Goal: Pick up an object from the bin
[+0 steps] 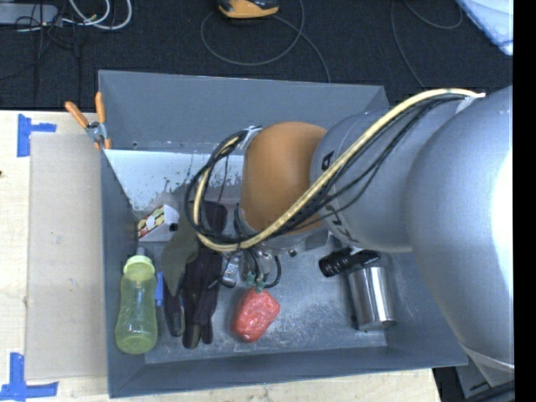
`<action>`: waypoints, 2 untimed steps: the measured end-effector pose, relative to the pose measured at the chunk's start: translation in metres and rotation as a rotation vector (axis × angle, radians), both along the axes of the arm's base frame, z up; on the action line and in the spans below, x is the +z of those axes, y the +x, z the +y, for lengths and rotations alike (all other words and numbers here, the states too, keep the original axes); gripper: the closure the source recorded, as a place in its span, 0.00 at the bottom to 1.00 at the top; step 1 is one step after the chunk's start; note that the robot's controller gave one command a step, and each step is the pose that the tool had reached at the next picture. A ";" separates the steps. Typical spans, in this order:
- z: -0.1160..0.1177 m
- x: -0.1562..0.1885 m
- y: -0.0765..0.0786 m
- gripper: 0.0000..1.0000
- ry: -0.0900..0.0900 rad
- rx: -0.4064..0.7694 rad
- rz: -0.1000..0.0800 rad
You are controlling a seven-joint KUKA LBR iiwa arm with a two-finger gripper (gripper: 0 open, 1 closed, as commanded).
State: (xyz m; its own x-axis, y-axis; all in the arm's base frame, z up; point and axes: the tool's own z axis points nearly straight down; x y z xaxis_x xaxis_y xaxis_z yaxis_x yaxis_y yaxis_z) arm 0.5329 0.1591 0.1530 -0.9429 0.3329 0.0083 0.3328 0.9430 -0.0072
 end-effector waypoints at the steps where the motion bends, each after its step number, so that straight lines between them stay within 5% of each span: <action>1: 0.002 0.048 -0.007 1.00 -0.001 -0.003 0.010; 2: -0.010 0.072 0.004 1.00 0.002 0.095 -0.004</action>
Offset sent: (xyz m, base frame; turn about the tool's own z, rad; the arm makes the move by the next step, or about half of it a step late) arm 0.0171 -0.0359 0.0332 -0.3005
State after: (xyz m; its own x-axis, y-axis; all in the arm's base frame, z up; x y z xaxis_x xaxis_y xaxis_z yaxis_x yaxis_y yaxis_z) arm 0.5366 0.1491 0.2245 -0.9703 0.2419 0.0051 0.2419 0.9703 -0.0038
